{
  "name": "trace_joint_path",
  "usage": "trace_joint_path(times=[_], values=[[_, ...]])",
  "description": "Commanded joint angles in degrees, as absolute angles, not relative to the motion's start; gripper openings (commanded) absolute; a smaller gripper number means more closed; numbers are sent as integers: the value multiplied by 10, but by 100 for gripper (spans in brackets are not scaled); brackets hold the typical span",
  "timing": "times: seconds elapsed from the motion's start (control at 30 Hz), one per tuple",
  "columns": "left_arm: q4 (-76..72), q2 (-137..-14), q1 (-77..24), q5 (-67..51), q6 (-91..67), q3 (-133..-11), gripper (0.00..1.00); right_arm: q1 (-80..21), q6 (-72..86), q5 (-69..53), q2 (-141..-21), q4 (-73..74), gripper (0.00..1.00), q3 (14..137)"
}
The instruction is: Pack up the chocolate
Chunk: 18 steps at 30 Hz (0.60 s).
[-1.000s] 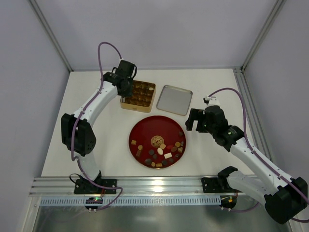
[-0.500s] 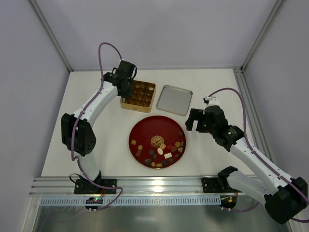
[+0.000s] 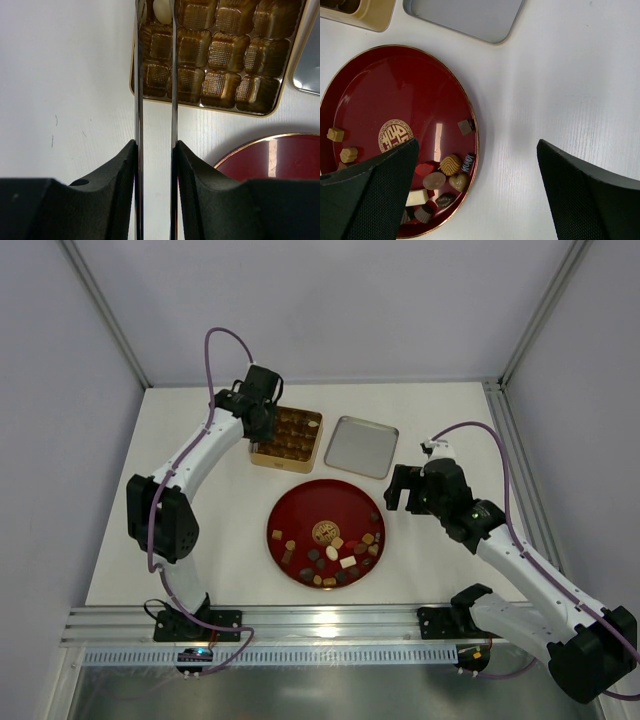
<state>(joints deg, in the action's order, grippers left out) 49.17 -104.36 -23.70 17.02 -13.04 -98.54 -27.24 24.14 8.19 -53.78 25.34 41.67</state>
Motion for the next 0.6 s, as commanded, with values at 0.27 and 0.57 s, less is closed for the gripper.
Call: trace_joint_path(times=[0.27, 0.57], values=[[487, -1018, -233, 162, -125, -995, 36, -271, 245, 82, -535, 236, 100, 421], [488, -953, -264, 117, -134, -977, 36, -272, 243, 86, -539, 236, 100, 429]])
